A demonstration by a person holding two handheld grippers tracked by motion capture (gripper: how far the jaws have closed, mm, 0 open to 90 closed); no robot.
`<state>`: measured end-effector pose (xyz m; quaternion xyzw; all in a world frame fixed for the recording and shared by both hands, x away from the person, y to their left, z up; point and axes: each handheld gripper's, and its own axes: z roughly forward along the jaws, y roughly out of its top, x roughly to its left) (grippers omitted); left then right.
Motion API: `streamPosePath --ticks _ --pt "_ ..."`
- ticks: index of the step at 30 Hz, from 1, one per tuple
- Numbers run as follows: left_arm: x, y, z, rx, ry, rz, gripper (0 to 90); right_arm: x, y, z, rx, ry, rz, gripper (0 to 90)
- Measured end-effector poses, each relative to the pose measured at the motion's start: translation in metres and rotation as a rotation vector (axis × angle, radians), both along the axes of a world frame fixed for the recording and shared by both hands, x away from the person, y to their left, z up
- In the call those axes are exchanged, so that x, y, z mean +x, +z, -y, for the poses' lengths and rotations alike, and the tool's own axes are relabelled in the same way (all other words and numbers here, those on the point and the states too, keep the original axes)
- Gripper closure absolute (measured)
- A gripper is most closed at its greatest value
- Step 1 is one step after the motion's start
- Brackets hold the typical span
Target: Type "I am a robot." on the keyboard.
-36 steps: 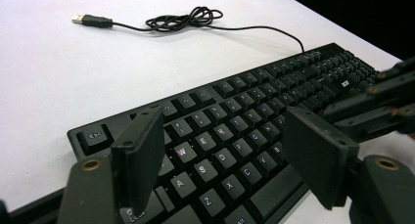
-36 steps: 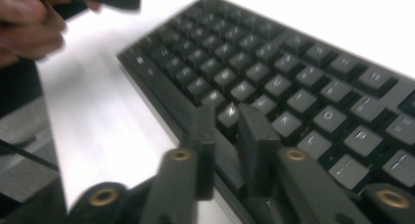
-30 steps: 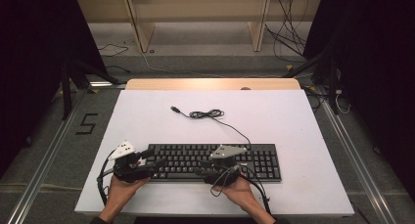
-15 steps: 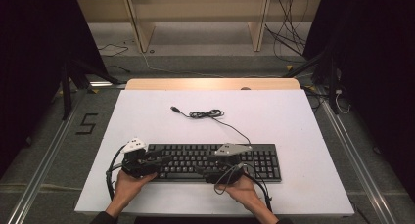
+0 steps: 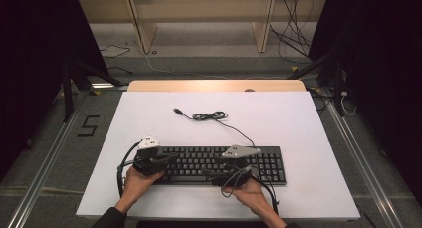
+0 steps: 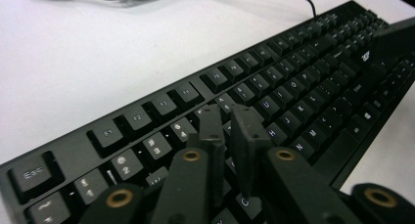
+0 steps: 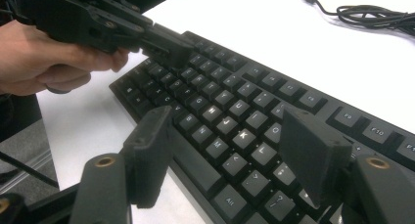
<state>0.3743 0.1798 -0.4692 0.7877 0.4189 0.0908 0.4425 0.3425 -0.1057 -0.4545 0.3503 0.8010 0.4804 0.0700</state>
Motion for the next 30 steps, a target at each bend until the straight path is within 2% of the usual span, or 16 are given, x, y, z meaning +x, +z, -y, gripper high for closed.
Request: streamPosePath --ticks 5,12,16,19,26,30 --pt "0.005 -0.004 0.005 0.021 -0.008 -0.021 88.6 0.0 0.0 0.002 0.004 -0.006 0.001 35.3" --pt "0.008 -0.008 0.014 0.071 -0.017 -0.033 88.8 -0.001 0.001 0.004 0.008 -0.016 0.011 33.6" --pt "0.009 -0.008 0.013 0.083 -0.009 -0.033 88.8 -0.001 0.002 0.005 0.011 -0.02 0.013 33.5" --pt "0.01 -0.009 0.012 0.077 0.001 -0.035 88.8 -0.001 0.001 0.005 0.01 -0.02 0.014 33.5" --pt "0.01 -0.011 0.013 0.092 -0.003 -0.042 89.0 -0.002 0.001 0.004 0.006 -0.016 0.013 33.5" --pt "0.009 -0.012 0.014 0.097 -0.005 -0.033 89.1 -0.002 0.001 0.004 0.004 -0.016 0.015 33.5"
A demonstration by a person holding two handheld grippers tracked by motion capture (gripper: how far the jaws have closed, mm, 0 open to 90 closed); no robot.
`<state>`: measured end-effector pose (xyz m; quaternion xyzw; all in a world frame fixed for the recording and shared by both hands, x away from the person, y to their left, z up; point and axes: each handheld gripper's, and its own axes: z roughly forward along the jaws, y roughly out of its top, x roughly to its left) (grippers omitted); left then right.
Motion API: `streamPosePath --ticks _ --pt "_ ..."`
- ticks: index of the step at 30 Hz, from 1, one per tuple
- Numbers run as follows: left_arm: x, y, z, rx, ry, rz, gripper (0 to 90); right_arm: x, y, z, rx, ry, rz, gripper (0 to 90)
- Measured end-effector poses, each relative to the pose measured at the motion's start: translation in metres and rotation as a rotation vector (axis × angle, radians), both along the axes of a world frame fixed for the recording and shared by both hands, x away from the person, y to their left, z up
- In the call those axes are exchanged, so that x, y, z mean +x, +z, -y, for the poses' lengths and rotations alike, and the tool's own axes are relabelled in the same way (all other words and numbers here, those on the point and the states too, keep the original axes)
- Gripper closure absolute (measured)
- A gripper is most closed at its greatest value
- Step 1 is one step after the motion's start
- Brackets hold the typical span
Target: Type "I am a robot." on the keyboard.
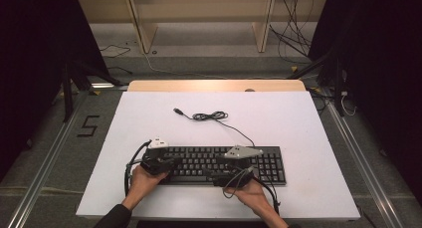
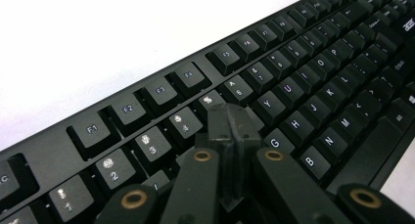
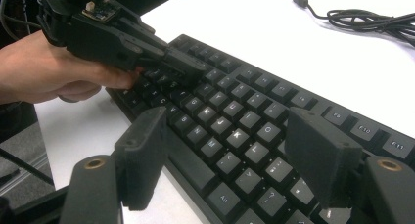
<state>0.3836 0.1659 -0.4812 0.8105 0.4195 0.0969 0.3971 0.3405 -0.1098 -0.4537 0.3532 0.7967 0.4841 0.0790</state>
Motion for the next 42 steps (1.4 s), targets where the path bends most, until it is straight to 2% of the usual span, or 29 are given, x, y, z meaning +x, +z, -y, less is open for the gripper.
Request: streamPosePath --ticks 8,11,15,17,20,28,35,42 --pt "-0.002 0.001 -0.001 -0.022 0.014 0.001 88.3 0.0 0.0 0.0 -0.001 -0.001 0.002 33.5" --pt "-0.003 0.004 -0.003 -0.036 0.017 0.015 82.7 0.001 0.0 0.001 0.001 -0.006 0.002 33.5" --pt "-0.005 0.008 -0.007 -0.068 0.028 0.021 79.8 0.001 0.0 0.001 0.002 -0.009 0.003 33.5" --pt "-0.006 0.01 -0.01 -0.096 0.029 0.022 76.4 0.001 0.0 0.001 0.001 -0.009 0.004 33.5" --pt "-0.009 0.013 -0.014 -0.116 0.03 0.026 73.2 0.002 0.0 0.002 0.002 -0.013 0.005 33.5" --pt "-0.016 0.018 -0.024 -0.172 0.035 0.017 57.3 0.006 -0.002 0.002 0.002 -0.02 0.004 33.8" --pt "-0.022 0.02 -0.028 -0.186 0.033 0.023 44.4 0.009 -0.003 -0.001 -0.004 -0.021 0.001 34.2" --pt "-0.027 0.018 -0.031 -0.196 0.041 0.023 37.6 0.013 -0.004 -0.003 -0.01 -0.025 -0.002 35.2"
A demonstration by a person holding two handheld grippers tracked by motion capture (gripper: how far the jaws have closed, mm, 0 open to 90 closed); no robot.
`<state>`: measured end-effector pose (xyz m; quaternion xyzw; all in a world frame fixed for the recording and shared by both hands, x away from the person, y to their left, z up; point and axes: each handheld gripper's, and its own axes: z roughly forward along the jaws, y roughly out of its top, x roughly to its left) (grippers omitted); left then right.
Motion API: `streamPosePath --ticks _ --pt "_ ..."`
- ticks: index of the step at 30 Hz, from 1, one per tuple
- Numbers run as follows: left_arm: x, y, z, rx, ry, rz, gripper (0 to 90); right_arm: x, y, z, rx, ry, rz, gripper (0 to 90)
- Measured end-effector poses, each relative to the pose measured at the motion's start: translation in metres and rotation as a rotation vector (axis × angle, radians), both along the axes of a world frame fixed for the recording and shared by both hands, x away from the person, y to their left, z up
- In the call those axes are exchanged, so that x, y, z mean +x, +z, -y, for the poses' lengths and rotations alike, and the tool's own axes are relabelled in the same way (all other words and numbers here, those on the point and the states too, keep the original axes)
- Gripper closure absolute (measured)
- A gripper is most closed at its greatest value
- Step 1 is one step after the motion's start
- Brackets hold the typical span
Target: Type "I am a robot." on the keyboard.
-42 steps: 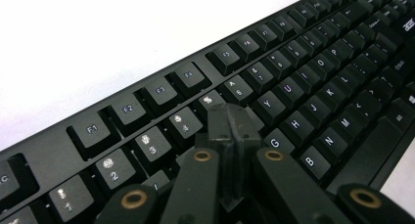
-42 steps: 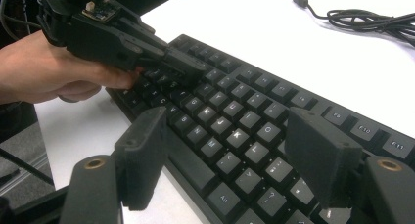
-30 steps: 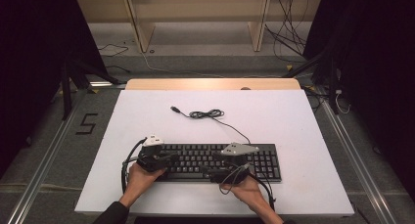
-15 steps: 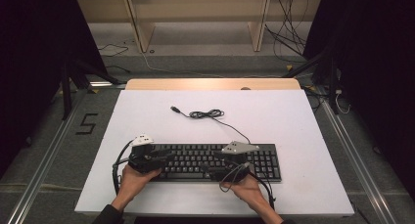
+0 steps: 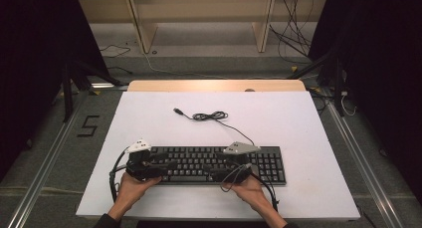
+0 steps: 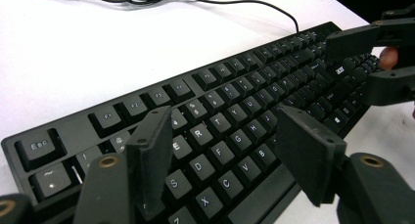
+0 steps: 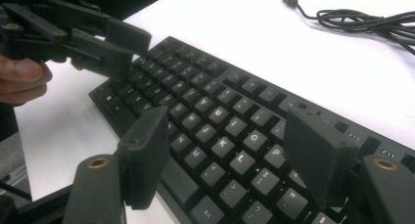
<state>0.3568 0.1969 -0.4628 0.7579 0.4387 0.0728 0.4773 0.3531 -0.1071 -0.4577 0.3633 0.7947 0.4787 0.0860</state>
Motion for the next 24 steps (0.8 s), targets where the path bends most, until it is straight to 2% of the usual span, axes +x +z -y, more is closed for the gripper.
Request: streamPosePath --ticks 8,11,17,24 --pt "-0.005 -0.002 -0.002 -0.009 0.001 0.001 32.9 0.005 -0.001 -0.002 -0.013 0.0 -0.005 41.1" --pt "-0.006 -0.002 -0.002 -0.011 0.001 0.0 32.1 0.007 -0.002 -0.003 -0.023 -0.002 -0.011 47.2" --pt "-0.01 -0.002 -0.004 -0.023 0.0 0.012 31.1 0.013 -0.003 -0.004 -0.047 -0.007 -0.022 65.4" --pt "-0.014 -0.001 -0.007 -0.033 0.001 0.021 30.9 0.019 -0.006 -0.009 -0.081 -0.021 -0.033 80.6"
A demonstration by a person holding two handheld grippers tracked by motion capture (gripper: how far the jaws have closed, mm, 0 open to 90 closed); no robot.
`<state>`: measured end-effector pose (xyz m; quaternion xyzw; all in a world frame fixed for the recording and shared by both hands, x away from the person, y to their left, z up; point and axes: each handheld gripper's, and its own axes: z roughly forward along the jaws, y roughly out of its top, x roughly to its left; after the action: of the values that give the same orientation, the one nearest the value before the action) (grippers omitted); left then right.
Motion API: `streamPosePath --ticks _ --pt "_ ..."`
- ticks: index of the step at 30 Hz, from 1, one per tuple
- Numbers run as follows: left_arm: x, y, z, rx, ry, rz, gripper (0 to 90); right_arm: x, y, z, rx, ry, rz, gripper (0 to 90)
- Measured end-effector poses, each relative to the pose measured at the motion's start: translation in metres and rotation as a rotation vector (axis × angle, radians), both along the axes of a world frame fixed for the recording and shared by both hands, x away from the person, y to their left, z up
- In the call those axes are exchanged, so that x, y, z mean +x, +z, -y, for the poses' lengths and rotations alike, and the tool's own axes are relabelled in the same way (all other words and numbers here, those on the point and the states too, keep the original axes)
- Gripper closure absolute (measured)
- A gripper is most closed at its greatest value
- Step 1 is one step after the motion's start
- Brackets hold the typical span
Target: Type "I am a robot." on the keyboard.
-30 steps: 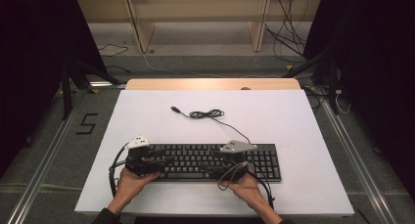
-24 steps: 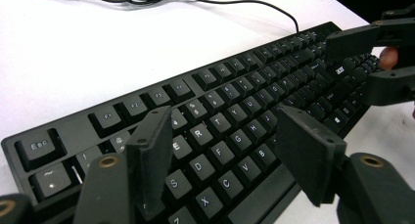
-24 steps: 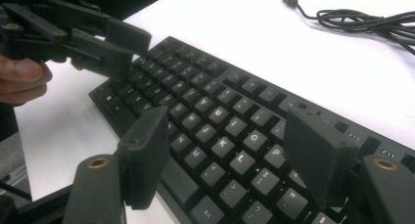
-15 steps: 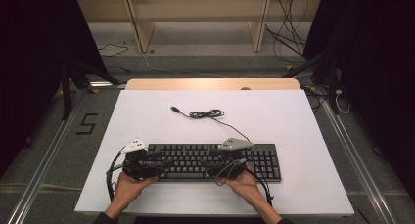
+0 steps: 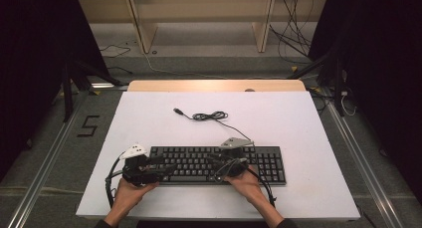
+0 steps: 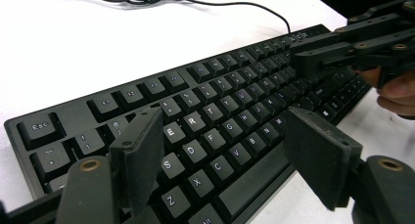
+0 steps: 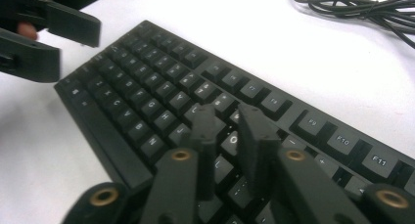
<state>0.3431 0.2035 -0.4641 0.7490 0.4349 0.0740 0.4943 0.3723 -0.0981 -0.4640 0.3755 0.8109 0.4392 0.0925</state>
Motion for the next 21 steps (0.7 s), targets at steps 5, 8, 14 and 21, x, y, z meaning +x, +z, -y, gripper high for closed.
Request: streamPosePath --ticks 5,8,14,21 --pt "-0.002 0.0 -0.001 -0.002 -0.005 0.008 30.7 0.004 -0.003 -0.004 -0.018 -0.005 -0.009 88.6" --pt "-0.002 0.0 -0.001 0.0 -0.006 0.011 30.6 0.006 -0.004 -0.007 -0.032 -0.004 -0.008 90.0" --pt "-0.005 0.0 -0.001 -0.005 -0.012 0.017 30.4 0.01 -0.009 -0.012 -0.054 -0.006 -0.022 90.0" --pt "-0.006 0.0 -0.002 -0.009 -0.015 0.024 30.4 0.013 -0.013 -0.014 -0.066 -0.007 -0.035 90.0"
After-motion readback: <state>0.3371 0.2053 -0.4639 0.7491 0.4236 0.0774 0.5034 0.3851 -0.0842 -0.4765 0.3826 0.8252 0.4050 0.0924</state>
